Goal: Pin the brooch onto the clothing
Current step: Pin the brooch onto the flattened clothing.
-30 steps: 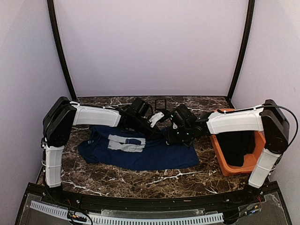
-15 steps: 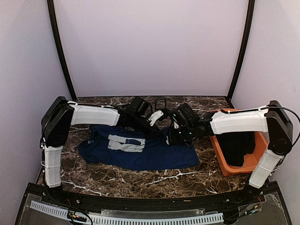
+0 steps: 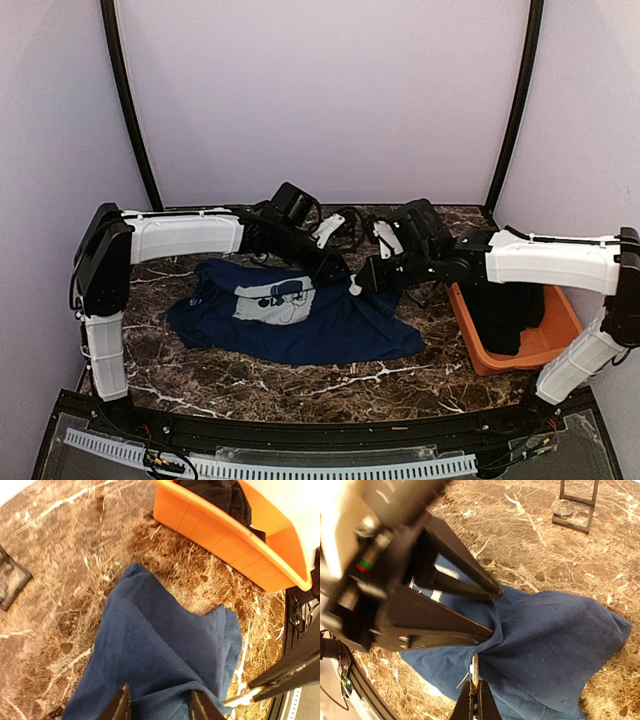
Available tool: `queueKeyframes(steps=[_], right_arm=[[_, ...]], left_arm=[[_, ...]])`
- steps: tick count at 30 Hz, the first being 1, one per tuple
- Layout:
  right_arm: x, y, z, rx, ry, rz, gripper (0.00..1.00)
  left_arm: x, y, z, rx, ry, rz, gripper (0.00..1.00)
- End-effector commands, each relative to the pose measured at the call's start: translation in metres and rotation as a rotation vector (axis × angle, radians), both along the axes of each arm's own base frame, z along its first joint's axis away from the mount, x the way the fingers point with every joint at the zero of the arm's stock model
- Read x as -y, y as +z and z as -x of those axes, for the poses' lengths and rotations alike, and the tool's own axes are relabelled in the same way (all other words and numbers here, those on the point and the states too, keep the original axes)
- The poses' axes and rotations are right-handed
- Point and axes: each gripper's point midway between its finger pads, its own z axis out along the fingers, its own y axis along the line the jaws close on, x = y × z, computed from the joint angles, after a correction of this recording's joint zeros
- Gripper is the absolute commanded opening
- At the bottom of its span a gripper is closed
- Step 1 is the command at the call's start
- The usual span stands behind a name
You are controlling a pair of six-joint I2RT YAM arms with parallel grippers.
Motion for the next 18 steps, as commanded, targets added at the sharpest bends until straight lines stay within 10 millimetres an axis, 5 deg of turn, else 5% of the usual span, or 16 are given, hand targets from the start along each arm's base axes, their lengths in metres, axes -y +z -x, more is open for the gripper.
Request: queueKeyframes(steps=[1, 11, 18], right_arm=[[-0.009, 0.009, 0.012, -0.013, 0.064, -0.028, 0.0], [-0.011, 0.006, 0.017, -0.054, 0.077, -0.018, 0.0], [-0.018, 0.012, 0.026, -0.076, 0.134, -0.04, 0.0]], left_arm=[[-0.015, 0.049, 0.01, 0.014, 0.054, 0.048, 0.42], [-0.036, 0.06, 0.019, 0.041, 0.082, 0.019, 0.69], [-0.037, 0.054, 0.055, -0.024, -0.086, 0.021, 0.79]])
